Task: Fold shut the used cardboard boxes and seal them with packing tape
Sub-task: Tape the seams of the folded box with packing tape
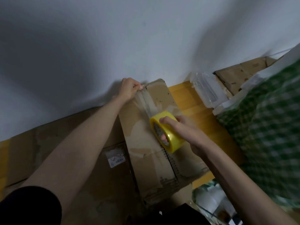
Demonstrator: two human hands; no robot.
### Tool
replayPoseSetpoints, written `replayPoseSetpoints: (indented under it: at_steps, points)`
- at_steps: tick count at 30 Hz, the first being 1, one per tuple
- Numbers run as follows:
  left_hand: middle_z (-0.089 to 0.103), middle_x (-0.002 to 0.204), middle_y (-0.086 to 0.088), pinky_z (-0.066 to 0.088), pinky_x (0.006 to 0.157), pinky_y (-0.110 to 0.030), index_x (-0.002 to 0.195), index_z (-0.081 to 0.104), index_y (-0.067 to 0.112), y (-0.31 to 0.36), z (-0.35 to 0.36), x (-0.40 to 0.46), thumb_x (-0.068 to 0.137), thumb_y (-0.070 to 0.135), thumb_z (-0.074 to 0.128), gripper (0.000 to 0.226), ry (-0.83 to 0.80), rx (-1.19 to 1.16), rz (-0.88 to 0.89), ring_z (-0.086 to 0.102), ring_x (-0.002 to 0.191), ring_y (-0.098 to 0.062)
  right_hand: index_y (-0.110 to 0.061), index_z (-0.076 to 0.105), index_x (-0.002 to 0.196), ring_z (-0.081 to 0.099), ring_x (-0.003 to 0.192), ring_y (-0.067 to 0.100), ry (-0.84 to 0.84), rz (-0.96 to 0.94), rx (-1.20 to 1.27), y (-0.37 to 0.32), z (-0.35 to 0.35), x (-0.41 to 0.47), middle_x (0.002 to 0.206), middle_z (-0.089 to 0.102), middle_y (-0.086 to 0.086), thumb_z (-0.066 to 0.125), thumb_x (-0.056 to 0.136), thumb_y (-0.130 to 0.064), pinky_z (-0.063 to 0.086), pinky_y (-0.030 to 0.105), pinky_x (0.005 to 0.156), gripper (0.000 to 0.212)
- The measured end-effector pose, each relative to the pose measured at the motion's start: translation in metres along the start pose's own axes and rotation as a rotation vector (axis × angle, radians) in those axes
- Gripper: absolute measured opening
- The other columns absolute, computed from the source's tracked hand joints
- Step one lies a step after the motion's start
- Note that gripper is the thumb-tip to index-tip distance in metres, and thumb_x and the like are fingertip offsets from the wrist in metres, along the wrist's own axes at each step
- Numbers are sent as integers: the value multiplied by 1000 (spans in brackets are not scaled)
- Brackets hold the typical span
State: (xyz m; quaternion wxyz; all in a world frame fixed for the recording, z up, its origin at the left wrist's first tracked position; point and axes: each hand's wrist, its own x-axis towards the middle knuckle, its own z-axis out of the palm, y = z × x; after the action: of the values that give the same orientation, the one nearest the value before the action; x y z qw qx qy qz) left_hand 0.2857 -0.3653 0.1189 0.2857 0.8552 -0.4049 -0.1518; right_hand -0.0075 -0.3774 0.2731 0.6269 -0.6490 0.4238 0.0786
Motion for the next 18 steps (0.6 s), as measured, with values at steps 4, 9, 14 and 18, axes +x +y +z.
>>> replayPoseSetpoints:
  at_steps: [4,9,14,18]
  points:
    - [59,65,-6,49,71,-37,81,77,7,0,-1,-1,89,38,66,34,12,-5,20,67,77,-34,-4,61,112,62,67,30,-53,54,91,39,3,-33,83,71,32,59,97,-25,53,40,71,27]
    - [68,70,-15,39,67,-30,87,80,9,10,1,-10,93,32,69,25,35,-30,13,56,68,-20,-5,63,110,66,74,31,-28,28,139,50,0,-44,85,72,30,61,97,-22,55,43,73,22]
    - [64,72,2,53,84,-36,89,81,12,9,2,-14,90,36,69,26,60,-37,-10,71,86,-28,-4,60,125,72,99,38,-161,34,87,61,-10,-52,96,76,20,58,91,-15,56,55,90,36]
    - [65,74,3,53,82,-34,93,81,12,11,2,-18,92,32,68,24,93,-57,6,66,79,-16,-7,61,125,74,92,29,-221,86,85,75,-14,-64,97,77,17,60,99,-25,57,46,85,32]
